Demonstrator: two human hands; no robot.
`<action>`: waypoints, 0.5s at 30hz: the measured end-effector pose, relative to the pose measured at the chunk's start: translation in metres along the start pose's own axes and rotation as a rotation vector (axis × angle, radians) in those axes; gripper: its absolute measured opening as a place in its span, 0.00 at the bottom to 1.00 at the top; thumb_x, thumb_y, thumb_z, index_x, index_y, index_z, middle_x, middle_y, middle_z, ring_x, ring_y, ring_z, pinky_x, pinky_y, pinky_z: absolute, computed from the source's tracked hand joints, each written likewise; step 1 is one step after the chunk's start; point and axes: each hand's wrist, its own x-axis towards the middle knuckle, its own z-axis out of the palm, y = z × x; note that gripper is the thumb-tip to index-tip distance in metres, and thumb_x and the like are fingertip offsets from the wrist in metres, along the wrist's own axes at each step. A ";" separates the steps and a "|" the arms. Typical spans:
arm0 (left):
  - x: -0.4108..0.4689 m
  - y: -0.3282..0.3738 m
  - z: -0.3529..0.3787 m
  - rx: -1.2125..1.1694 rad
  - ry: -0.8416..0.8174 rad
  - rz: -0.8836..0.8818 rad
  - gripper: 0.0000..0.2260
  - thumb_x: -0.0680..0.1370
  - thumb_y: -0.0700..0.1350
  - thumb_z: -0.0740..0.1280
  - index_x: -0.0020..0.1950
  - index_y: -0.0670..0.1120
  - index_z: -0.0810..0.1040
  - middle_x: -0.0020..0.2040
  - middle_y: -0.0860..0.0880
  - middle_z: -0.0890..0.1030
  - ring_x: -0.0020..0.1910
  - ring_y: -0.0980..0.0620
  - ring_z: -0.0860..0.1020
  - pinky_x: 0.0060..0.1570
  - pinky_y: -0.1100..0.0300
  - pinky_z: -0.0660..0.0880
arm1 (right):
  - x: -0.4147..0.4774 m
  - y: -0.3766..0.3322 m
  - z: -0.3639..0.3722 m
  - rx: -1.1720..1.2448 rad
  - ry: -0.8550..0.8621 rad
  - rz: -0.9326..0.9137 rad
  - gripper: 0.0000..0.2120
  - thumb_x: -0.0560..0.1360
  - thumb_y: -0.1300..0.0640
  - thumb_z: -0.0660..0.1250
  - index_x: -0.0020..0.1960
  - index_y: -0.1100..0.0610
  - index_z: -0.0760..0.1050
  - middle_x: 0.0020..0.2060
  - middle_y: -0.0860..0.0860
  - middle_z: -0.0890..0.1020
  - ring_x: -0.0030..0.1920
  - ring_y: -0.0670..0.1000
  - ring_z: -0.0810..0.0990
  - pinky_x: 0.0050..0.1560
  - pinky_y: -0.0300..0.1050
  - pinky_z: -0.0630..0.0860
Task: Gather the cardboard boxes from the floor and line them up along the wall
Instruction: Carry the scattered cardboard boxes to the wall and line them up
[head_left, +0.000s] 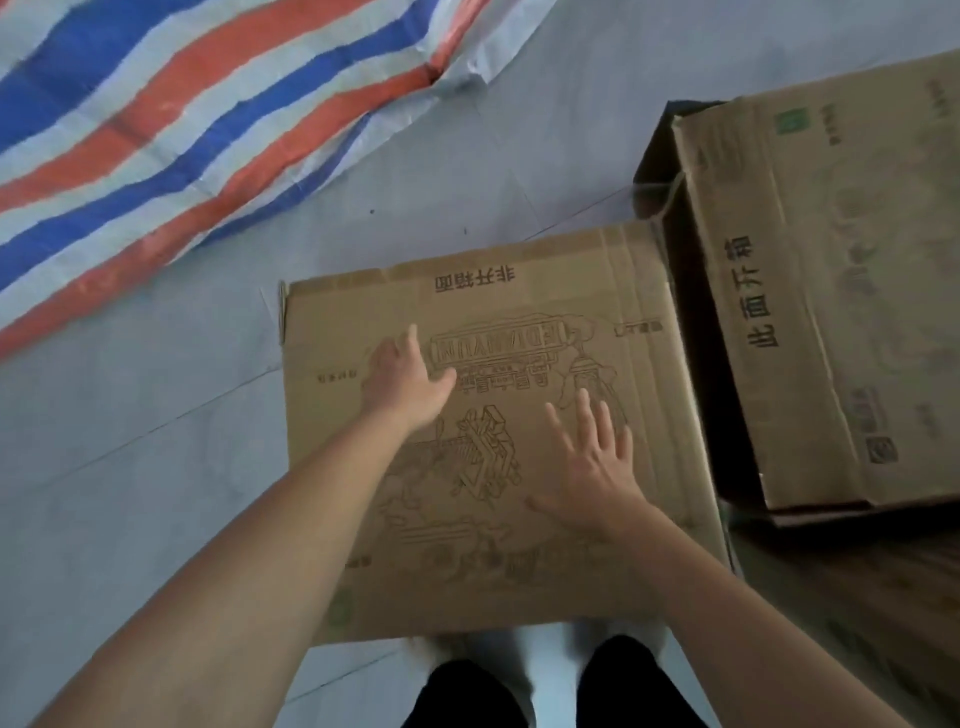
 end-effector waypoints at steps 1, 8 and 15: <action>0.018 -0.002 0.004 0.019 0.018 0.003 0.38 0.78 0.62 0.62 0.81 0.46 0.49 0.78 0.43 0.58 0.77 0.42 0.57 0.74 0.42 0.61 | 0.015 -0.002 0.016 -0.021 -0.011 -0.013 0.57 0.71 0.26 0.62 0.77 0.46 0.25 0.74 0.56 0.22 0.76 0.63 0.26 0.76 0.68 0.36; 0.128 -0.015 0.022 0.137 0.061 0.031 0.41 0.78 0.70 0.52 0.81 0.51 0.40 0.80 0.45 0.36 0.79 0.43 0.38 0.74 0.37 0.45 | 0.053 0.012 0.099 -0.074 0.199 -0.105 0.61 0.62 0.15 0.53 0.82 0.54 0.54 0.81 0.62 0.48 0.79 0.68 0.45 0.71 0.75 0.47; 0.201 0.004 0.037 0.165 0.058 0.130 0.47 0.71 0.78 0.45 0.81 0.51 0.46 0.82 0.44 0.46 0.80 0.45 0.42 0.75 0.36 0.40 | 0.057 0.013 0.112 -0.086 0.338 -0.124 0.61 0.61 0.15 0.54 0.82 0.53 0.54 0.81 0.61 0.48 0.79 0.67 0.44 0.72 0.76 0.50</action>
